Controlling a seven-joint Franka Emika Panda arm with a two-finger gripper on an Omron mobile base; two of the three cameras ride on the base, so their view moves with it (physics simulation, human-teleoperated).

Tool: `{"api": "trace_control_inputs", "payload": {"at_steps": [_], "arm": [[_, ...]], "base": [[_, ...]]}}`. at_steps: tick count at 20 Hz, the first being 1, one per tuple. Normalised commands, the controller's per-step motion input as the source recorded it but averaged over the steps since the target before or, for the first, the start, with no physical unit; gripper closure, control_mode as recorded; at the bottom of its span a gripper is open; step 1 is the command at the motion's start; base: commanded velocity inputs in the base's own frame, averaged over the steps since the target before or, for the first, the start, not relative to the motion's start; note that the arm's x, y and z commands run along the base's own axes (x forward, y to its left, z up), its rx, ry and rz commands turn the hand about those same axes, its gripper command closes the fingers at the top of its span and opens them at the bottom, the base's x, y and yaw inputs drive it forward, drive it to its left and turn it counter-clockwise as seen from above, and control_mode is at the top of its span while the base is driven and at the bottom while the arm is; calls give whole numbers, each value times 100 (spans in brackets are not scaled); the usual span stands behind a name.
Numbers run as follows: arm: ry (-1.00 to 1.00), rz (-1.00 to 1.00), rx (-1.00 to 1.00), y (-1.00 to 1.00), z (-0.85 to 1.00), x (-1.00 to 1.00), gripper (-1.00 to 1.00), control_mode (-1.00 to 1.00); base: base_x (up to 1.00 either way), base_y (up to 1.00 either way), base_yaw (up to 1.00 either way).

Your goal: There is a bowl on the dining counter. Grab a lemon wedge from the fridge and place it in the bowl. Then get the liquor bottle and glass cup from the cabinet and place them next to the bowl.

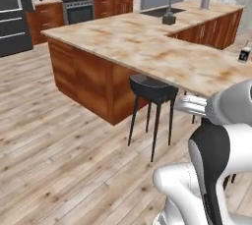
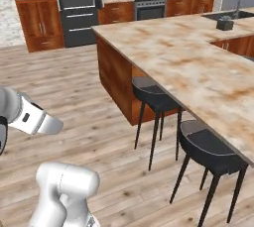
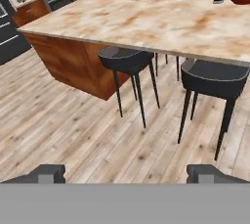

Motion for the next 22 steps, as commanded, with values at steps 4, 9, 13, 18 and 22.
{"api": "trace_control_inputs", "payload": {"at_steps": [4,9,13,18,22], "arm": [[0,0,0,0,0,0,-100,100],[0,0,0,0,0,0,-100,100],[0,0,0,0,0,0,-100,100],[0,0,0,0,0,0,-100,100],[0,0,0,0,0,0,-100,100]], "base": [[100,63,-12],[100,53,0],[100,44,9],[100,38,14],[100,35,13]]}}
